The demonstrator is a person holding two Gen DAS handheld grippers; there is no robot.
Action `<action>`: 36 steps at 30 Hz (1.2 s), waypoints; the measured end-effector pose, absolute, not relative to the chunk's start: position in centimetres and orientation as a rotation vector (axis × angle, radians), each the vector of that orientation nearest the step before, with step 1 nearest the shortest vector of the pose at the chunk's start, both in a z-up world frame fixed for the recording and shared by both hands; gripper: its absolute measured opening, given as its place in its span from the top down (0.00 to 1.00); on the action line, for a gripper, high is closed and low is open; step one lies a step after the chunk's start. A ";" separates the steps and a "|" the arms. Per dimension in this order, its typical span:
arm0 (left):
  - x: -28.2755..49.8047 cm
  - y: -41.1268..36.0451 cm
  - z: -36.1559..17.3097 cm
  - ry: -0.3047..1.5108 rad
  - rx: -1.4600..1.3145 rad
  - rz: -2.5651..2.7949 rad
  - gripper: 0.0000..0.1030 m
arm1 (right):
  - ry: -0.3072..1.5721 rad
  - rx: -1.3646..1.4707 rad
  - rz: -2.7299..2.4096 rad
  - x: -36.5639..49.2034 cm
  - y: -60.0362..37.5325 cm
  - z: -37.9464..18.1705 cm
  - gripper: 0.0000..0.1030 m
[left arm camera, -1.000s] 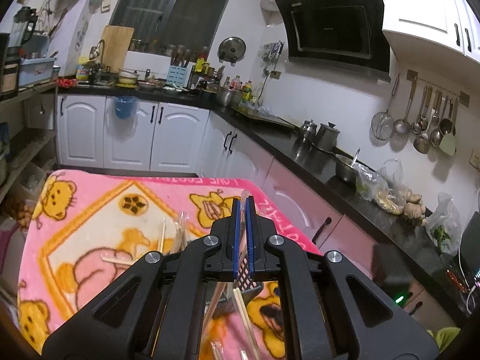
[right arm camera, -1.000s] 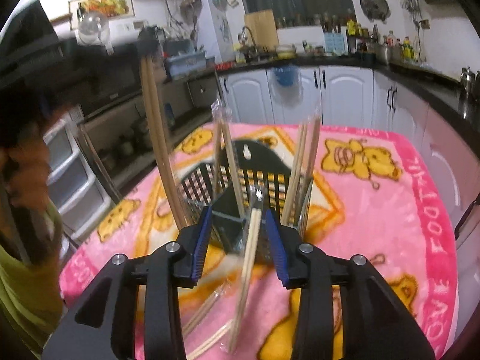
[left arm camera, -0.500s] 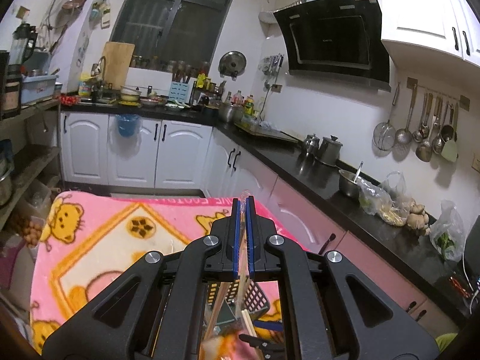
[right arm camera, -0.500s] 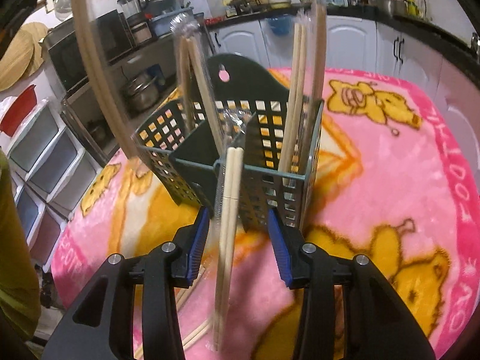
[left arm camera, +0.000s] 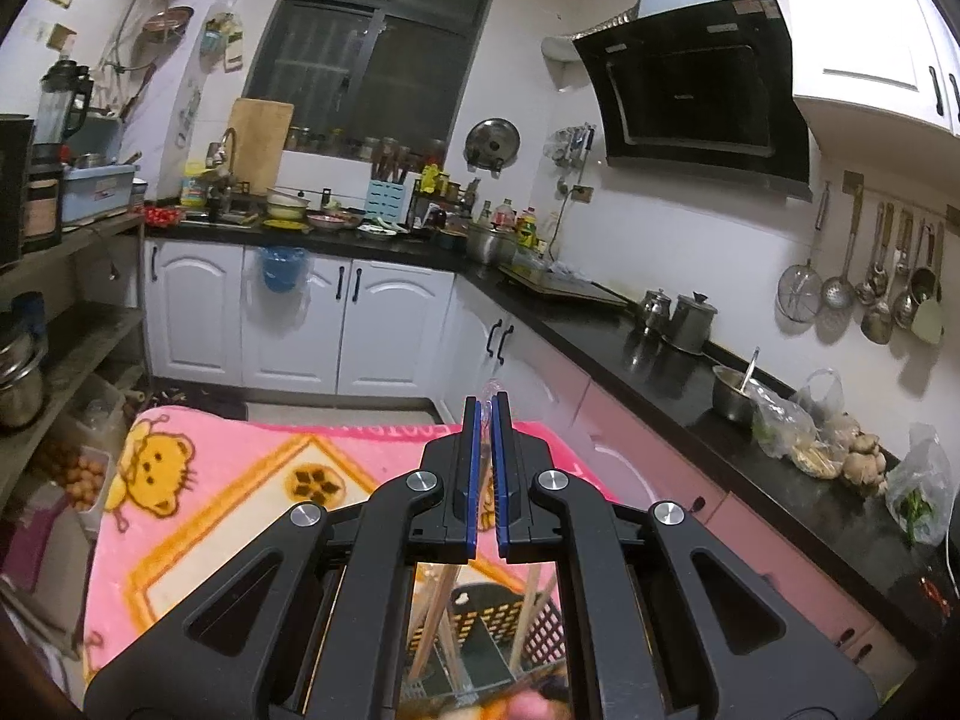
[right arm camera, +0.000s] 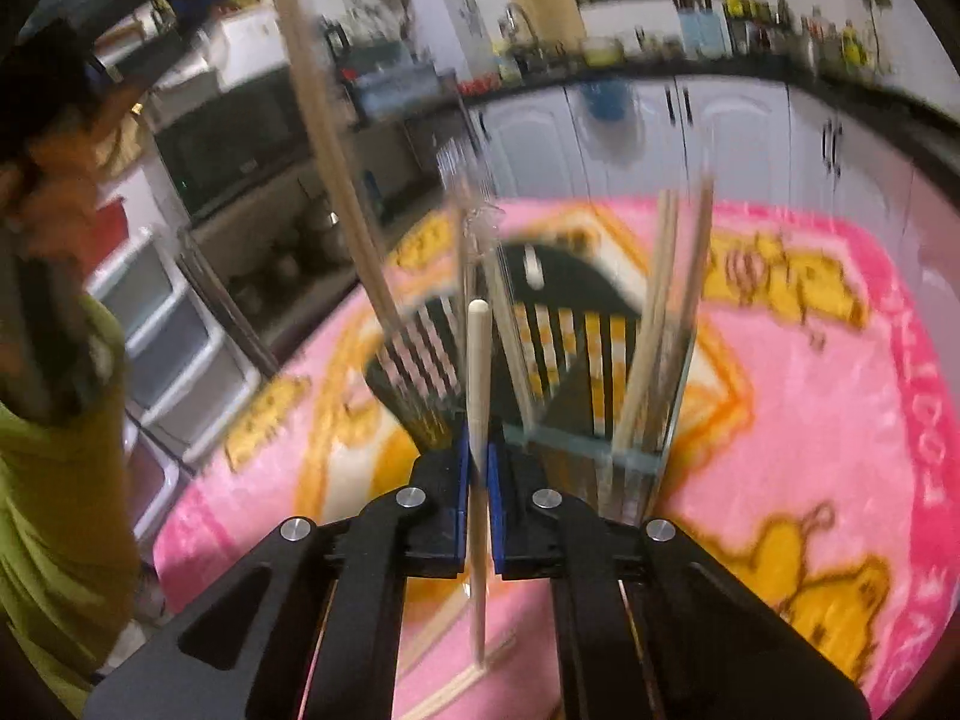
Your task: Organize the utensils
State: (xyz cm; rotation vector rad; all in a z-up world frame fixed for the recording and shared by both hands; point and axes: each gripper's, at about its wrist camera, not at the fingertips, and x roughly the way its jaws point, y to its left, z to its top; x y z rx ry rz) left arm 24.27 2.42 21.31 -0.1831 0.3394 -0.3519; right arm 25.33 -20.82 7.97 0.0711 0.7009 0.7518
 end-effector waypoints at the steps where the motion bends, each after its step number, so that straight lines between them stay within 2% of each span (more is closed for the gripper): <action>1: 24.4 2.5 21.3 0.339 -0.185 -0.349 0.98 | 0.677 0.074 0.753 25.4 -20.9 8.8 0.95; 7: 25.1 2.3 21.2 0.342 -0.177 -0.338 0.98 | 0.531 0.085 0.738 26.2 -21.9 13.6 0.95; 13: 26.0 2.1 20.6 0.347 -0.170 -0.323 0.98 | 0.458 0.057 0.695 27.7 -21.8 16.1 0.95; 34: 27.4 3.2 14.6 0.471 -0.236 -0.334 0.98 | 0.595 0.086 0.642 31.1 -20.9 10.5 0.94; 35: 27.4 3.3 14.4 0.472 -0.237 -0.329 0.98 | 0.599 0.088 0.641 31.1 -20.8 10.4 0.92; 36: 27.3 3.4 14.2 0.473 -0.237 -0.322 0.98 | 0.601 0.093 0.636 31.0 -20.9 10.2 0.86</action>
